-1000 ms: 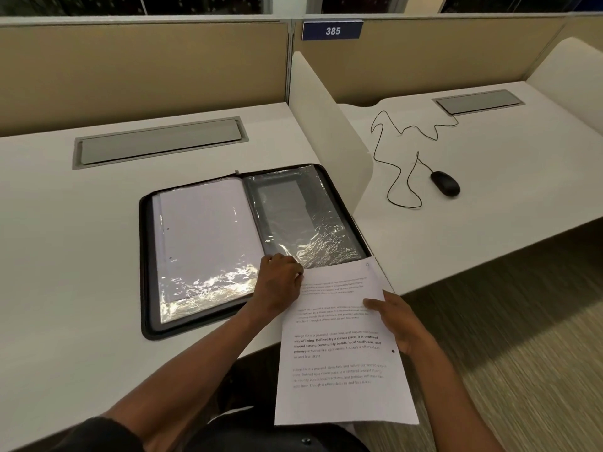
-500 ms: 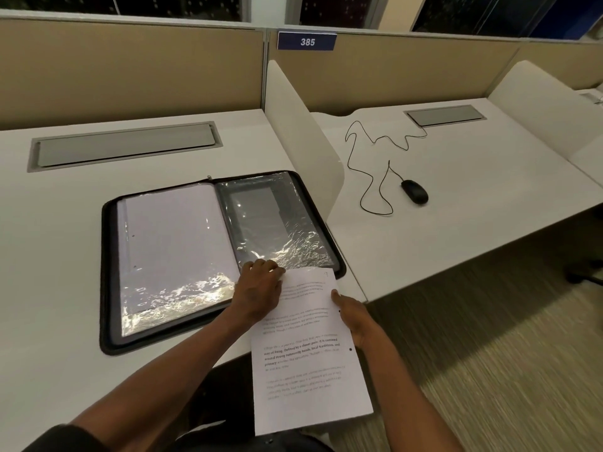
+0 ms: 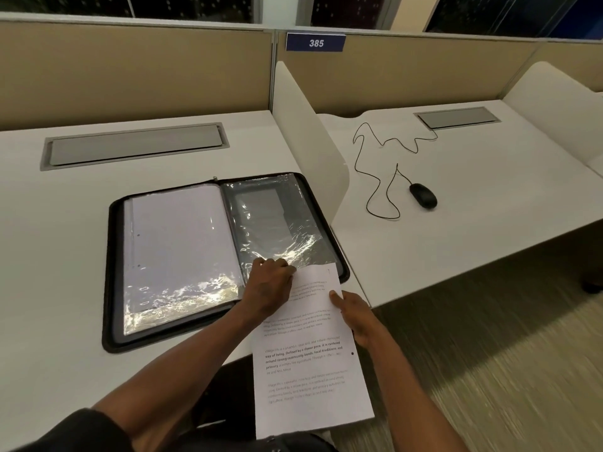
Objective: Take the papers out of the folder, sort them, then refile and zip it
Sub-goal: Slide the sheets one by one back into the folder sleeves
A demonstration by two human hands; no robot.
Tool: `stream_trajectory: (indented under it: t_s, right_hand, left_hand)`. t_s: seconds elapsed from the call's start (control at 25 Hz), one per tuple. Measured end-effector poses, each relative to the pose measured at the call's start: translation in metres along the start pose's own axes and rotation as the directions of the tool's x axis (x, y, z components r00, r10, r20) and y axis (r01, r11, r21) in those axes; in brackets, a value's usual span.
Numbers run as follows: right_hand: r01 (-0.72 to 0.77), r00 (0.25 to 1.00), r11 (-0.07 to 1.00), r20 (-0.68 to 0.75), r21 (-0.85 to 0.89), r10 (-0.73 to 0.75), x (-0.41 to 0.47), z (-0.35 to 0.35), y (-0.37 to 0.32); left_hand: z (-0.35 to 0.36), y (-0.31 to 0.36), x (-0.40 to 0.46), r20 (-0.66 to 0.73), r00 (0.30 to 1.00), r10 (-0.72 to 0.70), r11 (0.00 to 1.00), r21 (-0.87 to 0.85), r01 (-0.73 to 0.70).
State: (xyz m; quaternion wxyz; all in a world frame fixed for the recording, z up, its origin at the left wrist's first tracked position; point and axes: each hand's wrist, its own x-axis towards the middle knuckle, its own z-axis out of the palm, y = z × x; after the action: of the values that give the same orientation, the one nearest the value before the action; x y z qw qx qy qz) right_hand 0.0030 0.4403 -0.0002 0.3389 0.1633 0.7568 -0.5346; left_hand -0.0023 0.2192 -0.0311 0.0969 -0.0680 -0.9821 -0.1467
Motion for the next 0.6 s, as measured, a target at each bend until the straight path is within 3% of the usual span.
stream_trajectory:
  t_s: [0.32,0.6]
  right_hand:
    - [0.046,0.993,0.995,-0.108,-0.091,-0.056,0.012,0.002,-0.009]
    - [-0.041,0.999,0.999,-0.034,-0.03,0.04,0.014,0.004,-0.011]
  left_hand:
    - [0.009,0.004,0.006,-0.015,0.997,0.072,0.994,0.078,-0.071]
    - [0.013,0.015,0.015,-0.033,0.998,0.059,0.998,0.025,-0.059]
